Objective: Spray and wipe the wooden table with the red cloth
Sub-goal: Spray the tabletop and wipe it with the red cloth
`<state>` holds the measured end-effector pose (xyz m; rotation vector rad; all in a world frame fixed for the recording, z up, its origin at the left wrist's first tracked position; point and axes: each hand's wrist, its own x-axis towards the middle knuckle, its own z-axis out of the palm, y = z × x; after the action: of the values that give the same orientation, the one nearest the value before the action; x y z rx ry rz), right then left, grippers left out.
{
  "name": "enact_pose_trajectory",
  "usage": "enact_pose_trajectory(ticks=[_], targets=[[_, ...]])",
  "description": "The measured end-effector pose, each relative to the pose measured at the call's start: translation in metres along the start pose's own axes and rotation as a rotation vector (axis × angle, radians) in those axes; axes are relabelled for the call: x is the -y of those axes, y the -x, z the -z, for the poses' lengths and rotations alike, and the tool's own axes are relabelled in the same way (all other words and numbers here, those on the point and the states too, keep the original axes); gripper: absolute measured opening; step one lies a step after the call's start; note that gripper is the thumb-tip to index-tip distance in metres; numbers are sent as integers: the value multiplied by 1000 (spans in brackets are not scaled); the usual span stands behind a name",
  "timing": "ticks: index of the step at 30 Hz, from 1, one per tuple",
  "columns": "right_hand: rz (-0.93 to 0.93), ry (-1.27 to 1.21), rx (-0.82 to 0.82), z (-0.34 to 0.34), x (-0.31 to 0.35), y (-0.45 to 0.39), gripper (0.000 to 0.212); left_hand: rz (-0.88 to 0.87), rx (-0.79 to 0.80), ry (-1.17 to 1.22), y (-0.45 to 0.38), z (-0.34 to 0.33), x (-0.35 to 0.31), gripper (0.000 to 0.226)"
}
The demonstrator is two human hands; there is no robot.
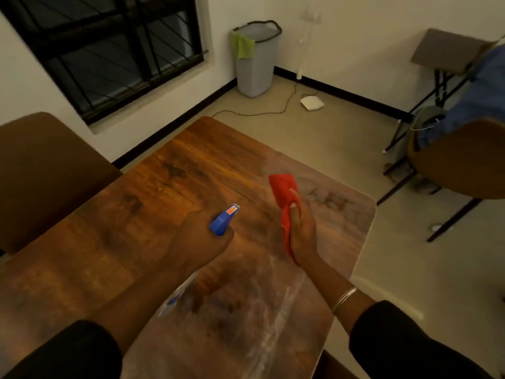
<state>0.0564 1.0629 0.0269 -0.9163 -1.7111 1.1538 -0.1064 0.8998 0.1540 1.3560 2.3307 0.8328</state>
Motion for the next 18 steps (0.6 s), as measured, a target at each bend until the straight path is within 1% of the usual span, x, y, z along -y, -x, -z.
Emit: enact_pose_trajectory(ticks=[2,4,6,8,10,11,14,16,18], targets=[[-106,20,-147,36,-6,-16,42,-51,59,17,-14,-17,-18,36],[-104,102,-300,77,-11,-35,39,-109,137,7,-24,-34,-38,32],[-109,152,-366,109,-15,-47,39,-113,196,23,-27,-49,-53,24],[-111,127,-355,129,-17,-52,41,-89,247,47,-28,-60,-63,22],[-122,96,-347,149,-23,-57,43,-124,302,6,-28,-69,-69,22],[-128,113,-351,157,-24,-57,44,-144,321,-37,-27,-72,-72,21],[-106,206,-316,170,-30,-53,43,-132,368,-113,-23,-76,-77,22],[-102,284,-242,174,-38,-51,42,-137,374,-116,-20,-78,-77,24],[-99,393,-87,174,-49,-49,43,-158,306,-104,-21,-76,-74,23]])
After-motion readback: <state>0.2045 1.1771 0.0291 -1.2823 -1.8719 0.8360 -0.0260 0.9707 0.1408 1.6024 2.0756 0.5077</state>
